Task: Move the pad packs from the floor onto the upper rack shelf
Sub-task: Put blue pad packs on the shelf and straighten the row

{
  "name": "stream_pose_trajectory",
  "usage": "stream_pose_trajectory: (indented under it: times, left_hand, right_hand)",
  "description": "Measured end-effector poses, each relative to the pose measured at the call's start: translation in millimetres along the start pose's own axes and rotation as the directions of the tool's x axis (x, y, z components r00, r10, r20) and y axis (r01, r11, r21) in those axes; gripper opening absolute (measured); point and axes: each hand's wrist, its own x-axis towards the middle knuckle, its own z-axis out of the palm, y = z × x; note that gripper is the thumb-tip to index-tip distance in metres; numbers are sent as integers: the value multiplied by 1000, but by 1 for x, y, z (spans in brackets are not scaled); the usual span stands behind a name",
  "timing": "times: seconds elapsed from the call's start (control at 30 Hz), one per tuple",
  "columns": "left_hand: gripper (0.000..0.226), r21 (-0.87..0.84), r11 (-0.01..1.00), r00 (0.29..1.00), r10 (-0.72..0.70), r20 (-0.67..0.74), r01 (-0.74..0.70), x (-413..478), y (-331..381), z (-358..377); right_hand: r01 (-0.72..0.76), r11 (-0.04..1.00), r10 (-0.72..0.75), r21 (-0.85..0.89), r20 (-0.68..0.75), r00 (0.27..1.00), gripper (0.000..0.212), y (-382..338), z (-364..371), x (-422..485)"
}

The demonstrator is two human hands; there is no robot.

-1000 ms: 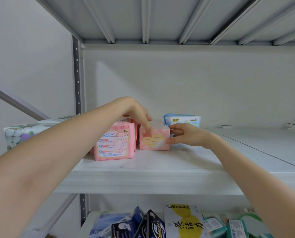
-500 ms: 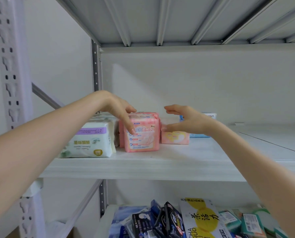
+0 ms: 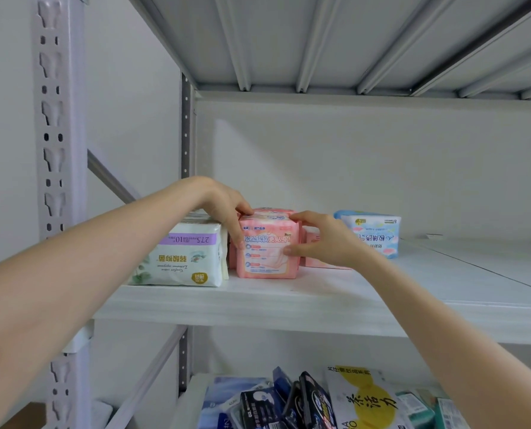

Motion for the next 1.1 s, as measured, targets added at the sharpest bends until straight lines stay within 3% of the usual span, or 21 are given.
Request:
stream_pose_trajectory:
  times: [0.27, 0.6, 0.8, 1.1]
  left_hand:
    - [89, 24, 1000, 1000, 3, 28, -3, 8, 0, -1]
    - [104, -225, 962, 985, 130, -112, -152, 19, 46, -11]
    - [101, -243, 957, 981, 123, -148, -157, 43, 105, -10]
    - [106, -274, 961, 991, 3, -133, -39, 96, 163, -15]
  right_hand:
    - [-5, 1000, 5, -5, -10, 1000, 76, 1, 1, -6]
    - [-68, 989, 82, 132, -103, 991, 79, 58, -58, -47]
    - [-167, 964, 183, 207, -61, 981, 85, 123, -105, -60]
    - [-234, 953, 223, 193, 78, 972, 92, 202, -155, -31]
